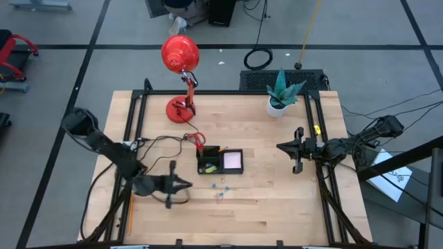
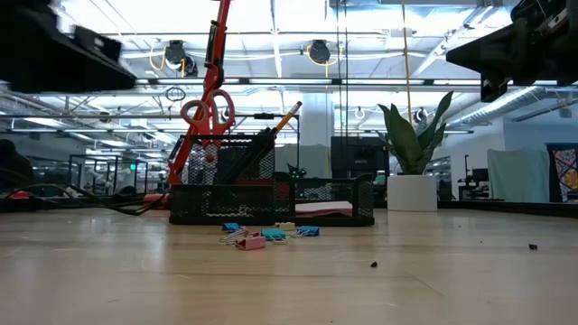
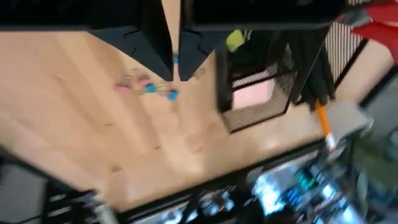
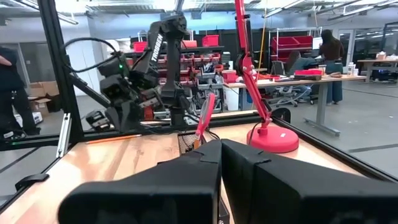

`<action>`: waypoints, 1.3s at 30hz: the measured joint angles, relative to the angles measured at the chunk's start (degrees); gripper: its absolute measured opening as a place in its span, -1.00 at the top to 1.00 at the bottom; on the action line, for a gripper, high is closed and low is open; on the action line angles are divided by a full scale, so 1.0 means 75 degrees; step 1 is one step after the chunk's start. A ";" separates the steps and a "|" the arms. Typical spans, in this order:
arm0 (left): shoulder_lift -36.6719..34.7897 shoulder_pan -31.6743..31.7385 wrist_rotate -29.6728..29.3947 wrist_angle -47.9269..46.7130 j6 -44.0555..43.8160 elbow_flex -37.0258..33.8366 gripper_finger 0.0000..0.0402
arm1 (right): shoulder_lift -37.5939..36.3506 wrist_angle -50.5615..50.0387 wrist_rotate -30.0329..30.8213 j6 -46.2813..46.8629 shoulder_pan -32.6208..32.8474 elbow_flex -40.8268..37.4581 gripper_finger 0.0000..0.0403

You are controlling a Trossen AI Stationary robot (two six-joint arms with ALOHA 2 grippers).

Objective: Pick and place office supplies into organizer
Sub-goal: Put the pink binder clip into the black desk organizer

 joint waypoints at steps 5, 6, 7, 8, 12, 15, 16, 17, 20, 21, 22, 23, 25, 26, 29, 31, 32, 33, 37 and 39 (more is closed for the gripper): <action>0.0706 0.0902 0.1390 -0.0060 -0.0619 0.0348 0.59 | 0.0000 0.0000 -0.0019 0.0084 0.0003 -0.0003 1.00; 0.0818 0.0996 0.1738 -0.0029 -0.0637 0.0431 0.53 | 0.0000 0.0000 -0.0024 0.0111 0.0003 -0.0003 1.00; 0.0920 0.1056 0.2041 -0.0023 -0.0641 0.0529 0.46 | 0.0000 0.0000 -0.0027 0.0137 0.0001 -0.0003 1.00; 0.1021 0.1097 0.2309 -0.0023 -0.0641 0.0635 0.40 | 0.0000 -0.0003 -0.0027 0.0158 0.0003 -0.0003 1.00; 0.1445 0.1233 0.2611 -0.0276 -0.0845 0.1161 0.21 | 0.0006 -0.0003 -0.0030 0.0175 0.0003 -0.0003 1.00; 0.1772 0.1473 0.2715 -0.0850 -0.0858 0.1596 0.14 | 0.0006 -0.0003 -0.0033 0.0175 0.0001 -0.0003 1.00; 0.1880 0.1551 0.2809 -0.1065 -0.0814 0.1713 0.13 | 0.0006 -0.0006 -0.0033 0.0176 0.0003 -0.0003 1.00; 0.1980 0.1630 0.2930 -0.1233 -0.0803 0.1816 0.13 | 0.0006 -0.0006 -0.0033 0.0175 0.0002 -0.0003 1.00; 0.2302 0.1820 0.3367 -0.1412 -0.0646 0.2146 0.13 | 0.0008 -0.0006 -0.0033 0.0178 0.0003 -0.0003 1.00; 0.2380 0.1857 0.3546 -0.1418 -0.0530 0.2210 0.13 | 0.0009 -0.0009 -0.0033 0.0188 0.0003 -0.0003 1.00; 0.2447 0.1888 0.3732 -0.1437 -0.0401 0.2266 0.13 | 0.0009 -0.0009 -0.0034 0.0201 0.0003 -0.0003 1.00; 0.2514 0.1918 0.3913 -0.1437 -0.0291 0.2330 0.13 | 0.0009 -0.0009 -0.0035 0.0202 0.0001 -0.0003 1.00; 0.2563 0.1983 0.4108 -0.1440 -0.0234 0.2379 0.13 | 0.0008 -0.0009 -0.0036 0.0204 0.0001 -0.0003 1.00; 0.2560 0.2034 0.4144 -0.1440 -0.0241 0.2379 0.13 | 0.0006 -0.0009 -0.0036 0.0204 0.0000 -0.0003 1.00; 0.2557 0.2251 0.4310 -0.1645 -0.0212 0.2381 0.13 | 0.0011 -0.0012 -0.0036 0.0204 0.0002 -0.0003 1.00; 0.2562 0.2348 0.4307 -0.1751 -0.0213 0.2379 0.13 | 0.0025 -0.0017 -0.0036 0.0204 0.0003 -0.0003 1.00; 0.2593 0.2400 0.4307 -0.1694 -0.0257 0.2379 0.13 | 0.0030 -0.0024 -0.0036 0.0204 0.0001 -0.0003 1.00; 0.2648 0.2444 0.4330 -0.1602 -0.0271 0.2380 0.13 | 0.0045 -0.0020 -0.0034 0.0204 0.0002 -0.0003 1.00; 0.2850 0.2498 0.4388 -0.1554 -0.0256 0.2400 0.13 | 0.0079 -0.0020 -0.0036 0.0207 0.0000 -0.0003 1.00; 0.2988 0.2508 0.4399 -0.1602 -0.0254 0.2432 0.13 | 0.0092 -0.0021 -0.0036 0.0204 0.0003 -0.0003 1.00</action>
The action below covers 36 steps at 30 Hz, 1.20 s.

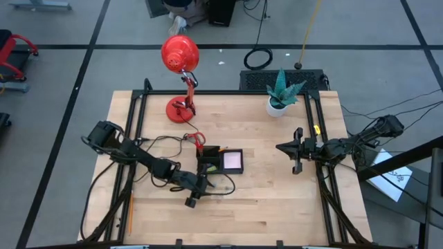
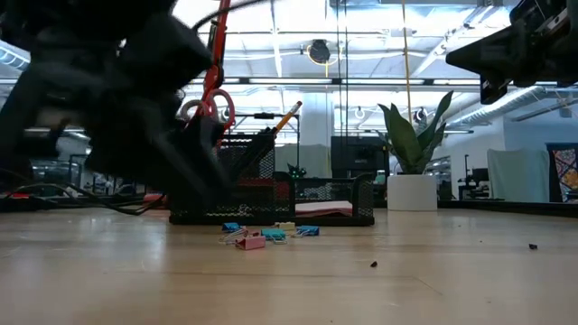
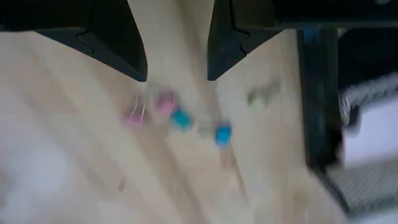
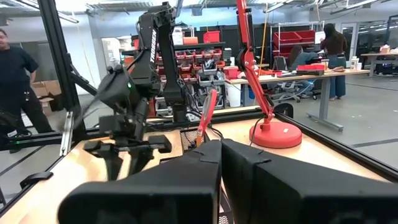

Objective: Pick and place office supplies into organizer
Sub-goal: Put the pink binder clip into the black desk organizer

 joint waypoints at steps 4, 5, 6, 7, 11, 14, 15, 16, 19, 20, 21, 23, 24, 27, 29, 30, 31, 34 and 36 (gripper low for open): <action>0.0370 0.0036 -0.0169 0.0049 0.0041 0.0186 0.13 | 0.0047 0.0029 0.0013 0.0000 -0.0001 0.0000 1.00; 0.0459 0.0037 -0.0198 -0.0020 0.0067 0.0242 0.13 | 0.0080 0.0042 0.0032 0.0000 -0.0003 0.0000 1.00; 0.0598 0.0033 -0.0218 -0.0018 0.0089 0.0349 0.13 | 0.0094 0.0030 0.0029 0.0000 -0.0003 0.0000 1.00; 0.0736 0.0031 -0.0269 0.0014 0.0113 0.0449 0.13 | 0.0100 0.0025 0.0026 0.0000 -0.0003 0.0000 1.00; 0.1033 0.0021 -0.0529 -0.0095 0.0387 0.0745 0.13 | 0.0171 0.0079 0.0023 0.0000 -0.0003 0.0000 1.00; 0.1058 0.0020 -0.0643 -0.0370 0.0386 0.0904 0.13 | 0.0215 0.0075 0.0026 0.0001 -0.0002 0.0000 1.00; 0.1064 0.0020 -0.0648 -0.0376 0.0377 0.0918 0.13 | 0.0223 0.0077 0.0026 0.0000 -0.0002 0.0000 1.00; 0.1064 0.0022 -0.0636 -0.0404 0.0379 0.0944 0.13 | 0.0228 0.0077 0.0026 0.0000 -0.0003 0.0000 1.00; 0.1070 0.0036 -0.0376 -0.0446 0.0377 0.0988 0.13 | 0.0231 0.0082 0.0026 -0.0001 -0.0003 0.0000 1.00; 0.1071 0.0037 -0.0335 -0.0453 0.0348 0.0998 0.13 | 0.0231 0.0082 0.0026 0.0000 -0.0003 0.0000 1.00; 0.1074 0.0036 -0.0334 -0.0456 0.0290 0.0999 0.13 | 0.0231 0.0083 0.0026 0.0000 -0.0003 0.0000 1.00; 0.1071 0.0039 -0.0263 -0.0461 0.0133 0.0999 0.13 | 0.0231 0.0082 0.0026 0.0000 -0.0003 0.0000 1.00; 0.1016 0.0043 -0.0198 -0.0529 0.0091 0.0999 0.13 | 0.0231 0.0082 0.0026 0.0000 -0.0003 0.0000 1.00; 0.0852 0.0054 0.0025 -0.1085 0.0058 0.1090 0.13 | 0.0231 0.0086 0.0026 0.0000 -0.0002 0.0000 1.00; 0.0602 0.0058 0.0055 -0.1598 0.0009 0.1115 0.13 | 0.0232 0.0088 0.0026 0.0000 0.0000 0.0000 1.00; 0.0513 0.0058 0.0122 -0.1754 -0.0064 0.1157 0.13 | 0.0226 0.0088 0.0027 0.0000 -0.0002 0.0000 1.00; 0.0443 0.0059 0.0260 -0.1785 -0.0148 0.1229 0.13 | 0.0224 0.0085 0.0025 0.0000 0.0000 0.0000 1.00; 0.0287 0.0064 0.0721 -0.1791 -0.0270 0.1358 0.13 | 0.0241 0.0164 0.0031 -0.0004 -0.0003 0.0000 1.00; 0.0303 0.0058 0.0882 -0.1804 -0.0352 0.1408 0.13 | 0.0276 0.0240 0.0033 -0.0020 0.0000 0.0000 1.00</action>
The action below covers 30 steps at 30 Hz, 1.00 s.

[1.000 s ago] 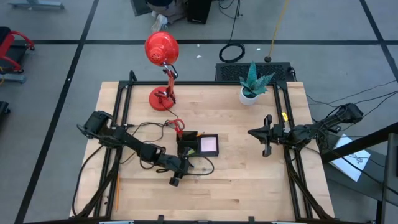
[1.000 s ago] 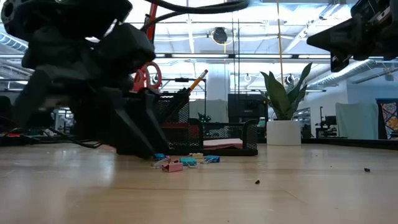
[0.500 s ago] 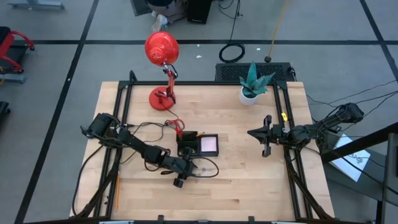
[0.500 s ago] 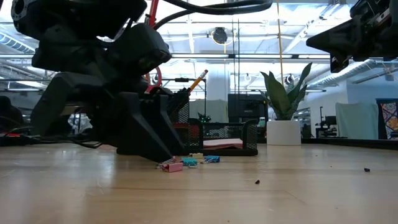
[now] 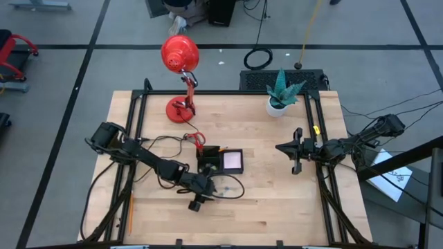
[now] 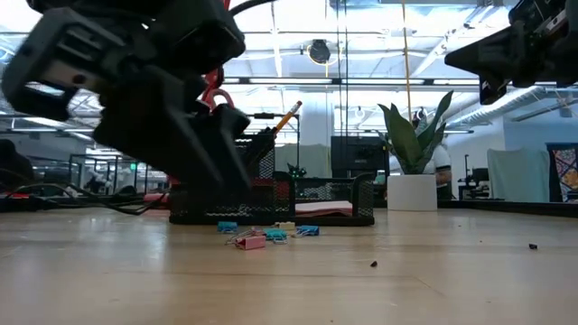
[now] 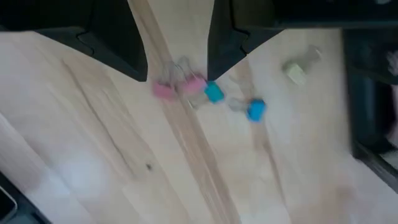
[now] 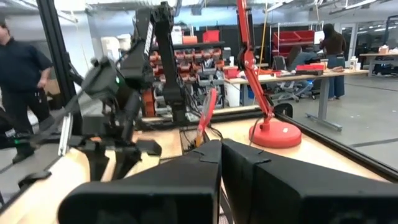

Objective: Pick and place office supplies into organizer
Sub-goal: Put the pink binder clip into the black desk organizer

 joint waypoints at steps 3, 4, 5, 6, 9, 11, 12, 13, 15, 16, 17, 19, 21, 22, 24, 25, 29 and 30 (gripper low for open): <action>0.0074 0.0000 0.0136 0.0022 -0.0172 0.0052 0.13 | 0.0036 0.0037 -0.0012 -0.0003 0.0000 0.0000 1.00; 0.0082 0.0000 0.0133 0.0036 -0.0263 0.0057 0.13 | 0.0059 0.0075 -0.0009 0.0006 -0.0002 0.0000 1.00; 0.0082 0.0000 0.0138 0.0052 -0.0351 0.0052 0.13 | 0.0067 0.0078 -0.0009 0.0015 0.0000 0.0000 1.00; 0.0082 -0.0012 0.0130 0.0169 -0.0472 0.0052 0.13 | 0.0071 0.0082 -0.0006 0.0017 -0.0002 0.0000 1.00; 0.0076 -0.0086 -0.0263 0.0206 -0.0679 0.0054 0.13 | 0.0073 0.0076 -0.0006 0.0016 -0.0001 0.0000 1.00; 0.0076 -0.0106 -0.0561 0.0069 -0.0712 0.0052 0.13 | 0.0077 0.0081 -0.0006 0.0017 -0.0002 0.0000 1.00; 0.0076 -0.0105 -0.0589 0.0066 -0.0800 0.0052 0.13 | 0.0077 0.0081 -0.0006 0.0017 -0.0002 0.0000 1.00; 0.0076 -0.0102 -0.0581 0.0086 -0.0885 0.0052 0.13 | 0.0077 0.0080 -0.0006 0.0017 -0.0002 0.0000 1.00; 0.0126 -0.0093 -0.0496 0.0161 -0.1031 0.0053 0.13 | 0.0076 0.0081 -0.0006 0.0017 -0.0001 0.0000 1.00; 0.0177 -0.0100 -0.0488 0.0183 -0.1054 0.0054 0.13 | 0.0077 0.0081 -0.0006 0.0017 -0.0002 0.0000 1.00; 0.0226 -0.0132 -0.0484 0.0144 -0.1056 0.0054 0.13 | 0.0077 0.0081 -0.0006 0.0017 -0.0002 0.0000 1.00; 0.0341 -0.0195 -0.0385 0.0142 -0.1060 0.0052 0.13 | 0.0074 0.0081 -0.0006 0.0017 -0.0002 0.0000 1.00; 0.0412 -0.0238 -0.0240 0.0142 -0.1037 0.0052 0.13 | 0.0077 0.0078 -0.0006 0.0018 -0.0002 0.0000 1.00; 0.0441 -0.0257 -0.0240 0.0152 -0.1035 0.0052 0.13 | 0.0074 0.0080 -0.0006 0.0019 -0.0001 0.0000 1.00; 0.0547 -0.0289 -0.0249 0.0337 -0.1044 0.0052 0.13 | 0.0077 0.0078 -0.0006 0.0020 -0.0002 0.0000 1.00; 0.0562 -0.0289 -0.0251 0.0354 -0.1036 0.0052 0.13 | 0.0077 0.0078 -0.0006 0.0020 -0.0001 0.0000 1.00; 0.0641 -0.0310 -0.0460 0.0441 -0.1013 0.0060 0.13 | 0.0077 0.0079 -0.0006 0.0022 0.0000 0.0000 1.00; 0.0663 -0.0332 -0.0574 0.0350 -0.0972 0.0058 0.13 | 0.0077 0.0079 -0.0006 0.0033 -0.0002 -0.0001 1.00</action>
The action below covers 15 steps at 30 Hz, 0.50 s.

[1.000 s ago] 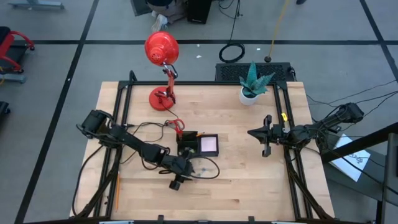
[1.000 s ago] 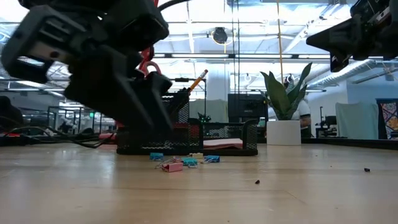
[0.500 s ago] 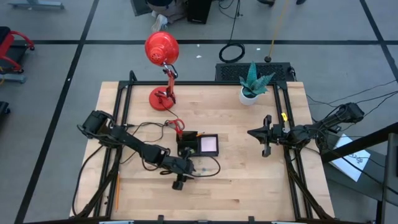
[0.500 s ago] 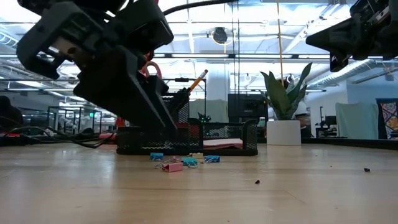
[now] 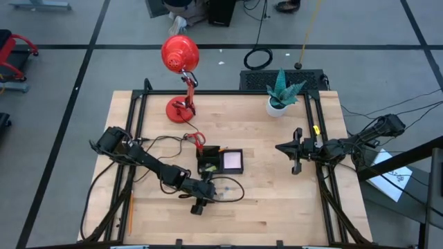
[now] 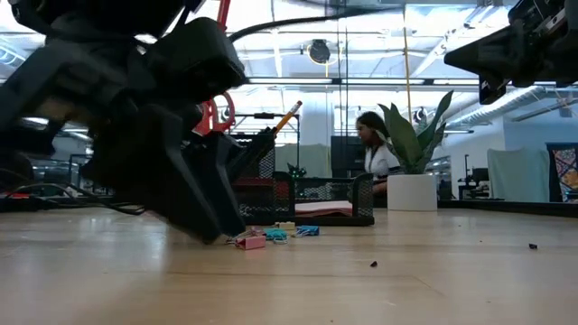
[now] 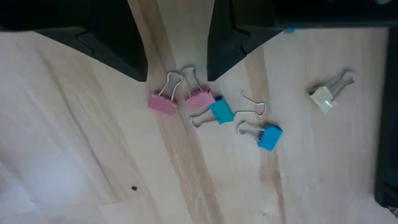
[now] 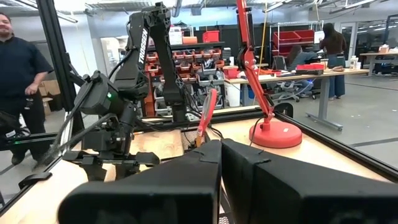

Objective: Pick and place office supplies into organizer
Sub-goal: Put the pink binder clip into the black desk organizer

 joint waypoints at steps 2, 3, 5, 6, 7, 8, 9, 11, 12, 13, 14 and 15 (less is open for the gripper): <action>0.0038 -0.0021 -0.0051 0.0011 -0.0001 -0.0004 0.13 | -0.0002 -0.0001 0.0000 0.0019 -0.0001 -0.0001 1.00; 0.0099 -0.0021 -0.0082 0.0090 -0.0006 -0.0004 0.13 | 0.0000 -0.0001 0.0000 0.0019 -0.0001 0.0001 1.00; 0.0123 -0.0021 -0.0092 0.0123 -0.0011 0.0005 0.13 | -0.0003 -0.0001 0.0001 0.0019 0.0000 0.0001 1.00; 0.0123 -0.0021 -0.0097 0.0123 -0.0024 0.0005 0.13 | -0.0003 -0.0001 0.0000 0.0019 0.0002 0.0001 1.00; 0.0123 -0.0021 -0.0097 0.0126 -0.0037 0.0005 0.13 | 0.0000 -0.0001 0.0000 0.0019 0.0001 0.0001 1.00; 0.0123 -0.0021 -0.0097 0.0126 -0.0038 0.0005 0.13 | 0.0000 -0.0001 0.0000 0.0019 0.0002 0.0001 1.00; 0.0123 -0.0021 -0.0099 0.0133 -0.0036 0.0005 0.13 | -0.0003 -0.0001 0.0000 0.0019 -0.0001 0.0001 1.00; 0.0128 -0.0018 -0.0102 0.0208 -0.0003 0.0003 0.13 | 0.0000 -0.0001 0.0000 0.0017 -0.0001 -0.0001 1.00; 0.0136 -0.0017 -0.0102 0.0258 -0.0002 0.0002 0.13 | 0.0000 -0.0001 0.0000 0.0019 0.0002 0.0001 1.00; 0.0141 -0.0014 -0.0101 0.0293 0.0000 0.0002 0.13 | -0.0002 -0.0001 0.0000 0.0017 0.0000 0.0001 1.00; 0.0144 -0.0011 -0.0112 0.0316 0.0004 0.0002 0.13 | -0.0002 -0.0001 0.0000 0.0019 0.0000 0.0001 1.00; 0.0144 -0.0009 -0.0166 0.0338 0.0010 -0.0001 0.13 | 0.0000 -0.0001 0.0000 0.0019 -0.0001 0.0001 1.00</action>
